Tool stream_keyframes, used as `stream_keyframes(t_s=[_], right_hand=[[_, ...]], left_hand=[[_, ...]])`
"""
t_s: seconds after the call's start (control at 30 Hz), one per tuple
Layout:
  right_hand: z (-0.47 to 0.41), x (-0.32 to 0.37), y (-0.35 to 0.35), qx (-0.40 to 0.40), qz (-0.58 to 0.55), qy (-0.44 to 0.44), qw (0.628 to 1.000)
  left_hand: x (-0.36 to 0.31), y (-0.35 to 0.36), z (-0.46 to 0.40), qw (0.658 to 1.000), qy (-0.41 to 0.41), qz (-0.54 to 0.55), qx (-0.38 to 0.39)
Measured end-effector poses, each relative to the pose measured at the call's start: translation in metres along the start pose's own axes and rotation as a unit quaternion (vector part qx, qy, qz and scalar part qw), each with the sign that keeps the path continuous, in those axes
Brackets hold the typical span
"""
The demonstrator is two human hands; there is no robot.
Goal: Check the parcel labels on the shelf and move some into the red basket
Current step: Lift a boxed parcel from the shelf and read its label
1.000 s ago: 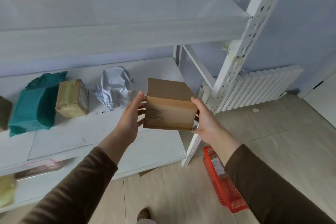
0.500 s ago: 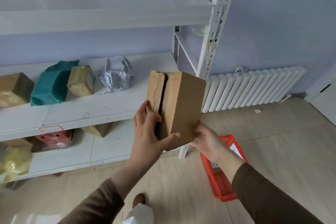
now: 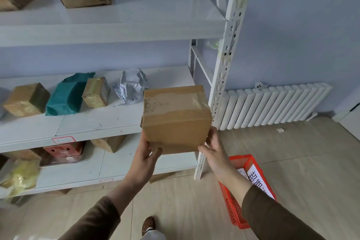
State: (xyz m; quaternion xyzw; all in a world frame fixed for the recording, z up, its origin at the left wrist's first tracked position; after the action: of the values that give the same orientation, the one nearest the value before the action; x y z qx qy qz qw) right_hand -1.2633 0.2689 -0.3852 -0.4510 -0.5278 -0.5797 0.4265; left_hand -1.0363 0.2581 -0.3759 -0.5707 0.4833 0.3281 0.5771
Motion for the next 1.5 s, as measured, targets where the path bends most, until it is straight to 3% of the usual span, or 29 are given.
stream_keyframes(t_s=[0.13,0.27,0.4,0.53,0.83,0.93,1.0,1.07,1.23,1.37,1.5], right_hand=[[0.001,0.015,0.007,0.012,0.051,-0.066,0.996],[0.007,0.037,0.024,0.072,0.177,-0.178,0.965],[0.011,0.047,0.043,0.112,0.211,-0.205,0.949],[0.009,0.047,0.045,0.106,0.186,-0.212,0.954],[-0.013,0.039,0.028,0.083,0.082,-0.107,0.987],[-0.023,0.030,0.021,0.066,-0.006,0.026,0.997],[-0.030,0.019,0.017,0.073,-0.068,0.151,0.983],[-0.039,0.007,0.014,0.078,-0.137,0.220,0.963],[-0.081,-0.006,0.014,-0.017,-0.235,0.207,0.950],[-0.125,-0.001,0.027,-0.077,-0.171,0.163,0.969],[-0.183,0.009,0.034,-0.124,-0.134,0.153,0.971]], left_hand=[[-0.001,-0.006,-0.014,0.991,-0.079,0.101,-0.030],[0.012,-0.015,-0.046,0.940,-0.194,0.276,-0.054],[0.018,-0.013,-0.059,0.933,-0.203,0.297,-0.002],[0.028,-0.010,-0.068,0.928,-0.219,0.302,-0.012],[0.049,-0.004,-0.080,0.915,-0.259,0.310,0.003],[0.056,-0.001,-0.083,0.906,-0.277,0.319,-0.005],[0.058,0.001,-0.087,0.905,-0.285,0.317,-0.004],[0.058,0.006,-0.093,0.909,-0.286,0.302,0.002],[0.047,0.025,-0.112,0.940,-0.277,0.188,0.072],[0.035,0.040,-0.139,0.963,-0.222,0.119,0.096],[0.016,0.045,-0.179,0.963,-0.202,0.144,0.104]])
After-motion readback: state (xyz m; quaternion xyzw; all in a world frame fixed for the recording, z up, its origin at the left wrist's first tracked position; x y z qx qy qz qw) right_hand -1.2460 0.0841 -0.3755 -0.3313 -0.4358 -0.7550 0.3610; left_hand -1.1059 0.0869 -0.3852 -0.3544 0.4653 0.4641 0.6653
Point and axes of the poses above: each hand's wrist, its own z-axis away from the middle knuckle, its own y-axis out of the palm, x = y × z, the point moved 1 cm from there along -z, towards the middle knuckle, and after that the axes turned 13 degrees about -z, right-handed, at the moved point
